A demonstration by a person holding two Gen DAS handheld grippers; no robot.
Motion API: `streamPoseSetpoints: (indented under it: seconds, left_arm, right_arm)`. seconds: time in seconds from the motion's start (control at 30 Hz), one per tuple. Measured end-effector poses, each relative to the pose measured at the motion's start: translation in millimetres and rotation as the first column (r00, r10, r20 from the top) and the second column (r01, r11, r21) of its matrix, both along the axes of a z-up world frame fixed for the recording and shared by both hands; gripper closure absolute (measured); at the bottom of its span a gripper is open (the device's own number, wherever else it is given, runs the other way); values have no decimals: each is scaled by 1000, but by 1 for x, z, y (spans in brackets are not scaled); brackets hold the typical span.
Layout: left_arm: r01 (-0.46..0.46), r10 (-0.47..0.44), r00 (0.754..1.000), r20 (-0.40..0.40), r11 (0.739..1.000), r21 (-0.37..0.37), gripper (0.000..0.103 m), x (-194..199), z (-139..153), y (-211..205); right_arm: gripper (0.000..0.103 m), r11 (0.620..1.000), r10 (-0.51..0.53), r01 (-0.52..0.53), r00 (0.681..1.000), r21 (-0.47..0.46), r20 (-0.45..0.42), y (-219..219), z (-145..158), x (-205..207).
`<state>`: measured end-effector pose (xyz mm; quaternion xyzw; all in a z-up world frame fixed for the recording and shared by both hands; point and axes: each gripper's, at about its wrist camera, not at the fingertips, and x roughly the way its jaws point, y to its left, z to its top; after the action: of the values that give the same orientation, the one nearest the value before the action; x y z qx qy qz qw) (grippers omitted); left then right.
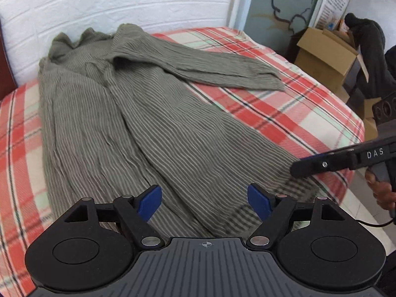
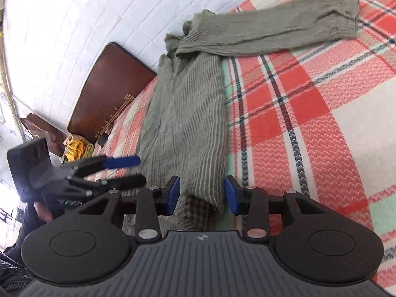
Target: Fold clothes
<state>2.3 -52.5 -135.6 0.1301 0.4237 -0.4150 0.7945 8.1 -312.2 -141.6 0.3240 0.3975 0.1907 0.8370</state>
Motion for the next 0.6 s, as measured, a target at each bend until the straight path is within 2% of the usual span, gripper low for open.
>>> streamPoseSetpoints:
  seconds: [0.1, 0.23, 0.43, 0.53, 0.6]
  left_arm:
    - [33, -32, 999, 43, 999, -12, 17, -10, 6, 3]
    - [108, -115, 986, 124, 992, 62, 19, -23, 5, -10]
    - [164, -188, 966, 177, 977, 138, 35, -44, -4, -18]
    - [176, -221, 947, 235, 964, 199, 64, -51, -12, -26]
    - [189, -249, 932, 263, 954, 234, 84, -54, -19, -32]
  right_arm:
    - [58, 993, -3, 12, 997, -114, 73, 9, 12, -19]
    - [59, 959, 49, -19, 994, -283, 97, 29, 17, -24]
    - [59, 894, 133, -74, 986, -441, 103, 52, 11, -25]
    - [60, 854, 173, -94, 979, -512, 108, 61, 12, -25]
    - [68, 817, 194, -96, 974, -569, 114, 68, 13, -24]
